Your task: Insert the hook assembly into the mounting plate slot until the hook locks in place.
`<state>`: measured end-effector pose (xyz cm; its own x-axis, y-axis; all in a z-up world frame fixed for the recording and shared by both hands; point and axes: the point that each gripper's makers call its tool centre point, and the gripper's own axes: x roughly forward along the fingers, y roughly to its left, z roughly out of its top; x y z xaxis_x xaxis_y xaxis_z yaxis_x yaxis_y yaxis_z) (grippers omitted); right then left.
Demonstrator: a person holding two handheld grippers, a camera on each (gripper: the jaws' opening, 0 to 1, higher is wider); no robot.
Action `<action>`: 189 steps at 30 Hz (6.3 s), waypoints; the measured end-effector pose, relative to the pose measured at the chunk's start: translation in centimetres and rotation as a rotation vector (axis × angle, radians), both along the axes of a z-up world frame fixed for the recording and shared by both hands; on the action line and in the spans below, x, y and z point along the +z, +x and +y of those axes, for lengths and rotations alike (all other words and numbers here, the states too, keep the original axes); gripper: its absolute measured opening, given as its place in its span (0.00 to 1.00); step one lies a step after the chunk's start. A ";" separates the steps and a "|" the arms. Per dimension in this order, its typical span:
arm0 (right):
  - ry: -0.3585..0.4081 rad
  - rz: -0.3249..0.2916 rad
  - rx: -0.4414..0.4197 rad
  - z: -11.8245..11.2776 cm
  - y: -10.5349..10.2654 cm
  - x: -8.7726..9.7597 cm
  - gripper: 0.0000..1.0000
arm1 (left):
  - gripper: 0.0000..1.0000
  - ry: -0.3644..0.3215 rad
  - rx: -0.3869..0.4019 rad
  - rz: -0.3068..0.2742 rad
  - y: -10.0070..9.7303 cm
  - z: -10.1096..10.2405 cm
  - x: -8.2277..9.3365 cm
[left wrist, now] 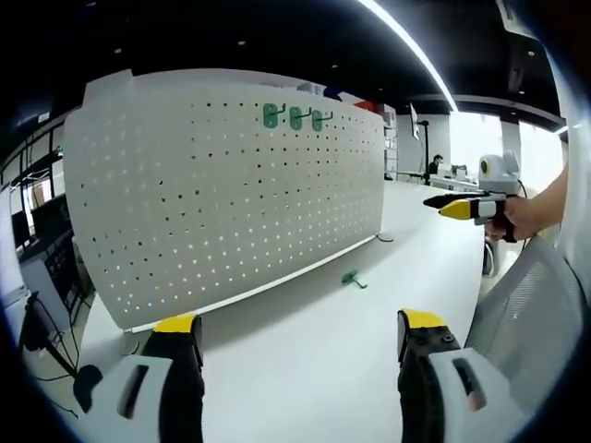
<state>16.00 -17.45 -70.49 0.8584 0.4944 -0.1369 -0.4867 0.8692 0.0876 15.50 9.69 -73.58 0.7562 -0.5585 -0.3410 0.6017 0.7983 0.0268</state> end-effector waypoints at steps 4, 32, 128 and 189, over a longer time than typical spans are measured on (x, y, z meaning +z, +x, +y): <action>-0.004 -0.002 0.002 -0.3 -0.3 0.2 0.67 | 0.89 -0.002 0.002 0.005 -0.2 0.1 -0.2; -0.027 0.031 0.004 -0.3 -0.9 -1.0 0.70 | 0.89 -0.001 -0.008 0.019 -0.5 -0.1 -0.8; -0.048 0.202 0.053 0.6 -2.1 -5.0 0.72 | 0.88 0.382 -0.517 0.059 4.0 -7.5 -3.8; -0.024 0.234 0.049 0.4 -2.1 -5.7 0.72 | 0.84 0.589 -0.871 0.163 8.0 -17.2 -7.7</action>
<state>13.89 -17.01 -76.21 0.7770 0.5290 -0.3412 -0.4974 0.8482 0.1823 23.53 -7.49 -81.29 0.0961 -0.5993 -0.7947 0.9904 -0.0221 0.1364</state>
